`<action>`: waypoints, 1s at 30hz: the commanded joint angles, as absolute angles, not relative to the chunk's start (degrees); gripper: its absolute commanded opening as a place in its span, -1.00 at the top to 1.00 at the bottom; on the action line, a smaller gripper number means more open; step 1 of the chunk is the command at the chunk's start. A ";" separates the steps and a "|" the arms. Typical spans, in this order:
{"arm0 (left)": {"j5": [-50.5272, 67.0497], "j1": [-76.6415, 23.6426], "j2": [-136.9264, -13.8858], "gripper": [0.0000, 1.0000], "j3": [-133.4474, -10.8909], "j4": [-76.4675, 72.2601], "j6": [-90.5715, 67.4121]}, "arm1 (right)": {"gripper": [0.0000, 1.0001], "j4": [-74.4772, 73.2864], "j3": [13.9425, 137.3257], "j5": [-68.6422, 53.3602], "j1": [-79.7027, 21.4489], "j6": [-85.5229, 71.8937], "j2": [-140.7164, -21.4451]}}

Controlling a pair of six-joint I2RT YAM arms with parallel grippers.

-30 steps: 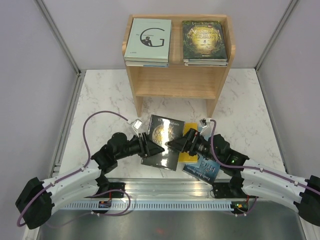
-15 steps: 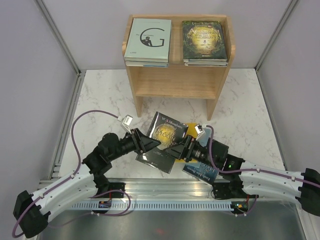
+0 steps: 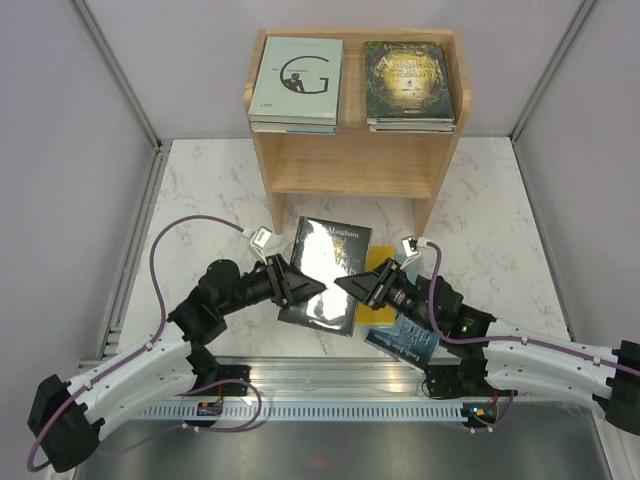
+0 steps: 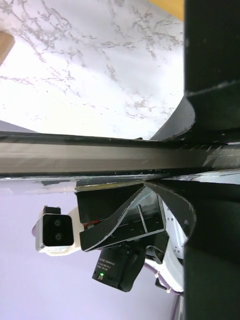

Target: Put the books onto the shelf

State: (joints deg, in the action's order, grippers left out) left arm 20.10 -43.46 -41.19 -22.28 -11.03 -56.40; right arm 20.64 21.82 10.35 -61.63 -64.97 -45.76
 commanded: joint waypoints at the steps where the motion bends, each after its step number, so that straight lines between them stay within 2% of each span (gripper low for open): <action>1: 25.57 -44.03 -42.97 0.22 -25.66 -16.52 -56.43 | 1.00 28.55 22.94 9.32 -62.23 -64.16 -47.98; 2: 26.01 -44.12 -43.33 -0.12 -25.84 -16.44 -56.16 | 1.00 28.91 22.77 9.32 -62.14 -64.25 -47.90; 4: 26.11 -44.03 -43.07 -0.49 -26.19 -14.95 -55.64 | 1.00 28.31 22.50 9.49 -62.14 -63.81 -46.68; 5: 25.67 -44.12 -42.54 -0.75 -26.28 -14.07 -55.20 | 1.00 27.26 22.59 10.28 -62.23 -63.55 -45.89; 7: 23.04 -44.12 -40.18 -0.99 -26.28 -10.57 -54.58 | 1.00 23.14 23.20 11.16 -62.23 -62.67 -43.00; 12: 17.23 -43.51 -32.88 -1.00 -24.88 -6.24 -53.09 | 1.00 15.91 22.59 13.36 -62.14 -61.70 -35.44; 16: 17.05 -43.07 -30.15 -0.99 -22.94 -8.96 -53.61 | 1.00 18.88 20.83 11.61 -62.14 -63.80 -34.45; 19: 17.40 -43.15 -30.58 -0.93 -20.75 -13.43 -55.10 | 1.00 22.40 20.92 9.76 -62.14 -64.34 -37.34; 24: 18.10 -43.15 -33.57 -0.72 -19.42 -17.40 -56.51 | 1.00 26.18 23.02 7.39 -62.05 -64.07 -42.79; 26: 17.93 -43.07 -34.27 -0.49 -19.34 -17.66 -56.60 | 1.00 27.33 23.38 6.95 -62.14 -64.16 -43.76; 28: 17.93 -43.07 -34.37 -0.17 -18.99 -19.07 -57.13 | 1.00 27.25 23.64 6.68 -62.05 -63.90 -44.65; 29: 17.93 -43.15 -34.19 0.42 -18.90 -19.16 -57.48 | 1.00 27.16 23.47 6.77 -62.14 -63.90 -44.82; 30: 17.49 -43.15 -34.02 0.68 -18.90 -19.16 -57.65 | 1.00 27.16 23.29 6.77 -62.05 -63.98 -45.00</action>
State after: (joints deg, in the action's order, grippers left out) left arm 16.47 -42.28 -34.70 -17.45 -10.72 -57.82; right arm 19.46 20.40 9.50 -61.54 -63.59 -44.31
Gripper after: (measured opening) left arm 0.342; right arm 0.284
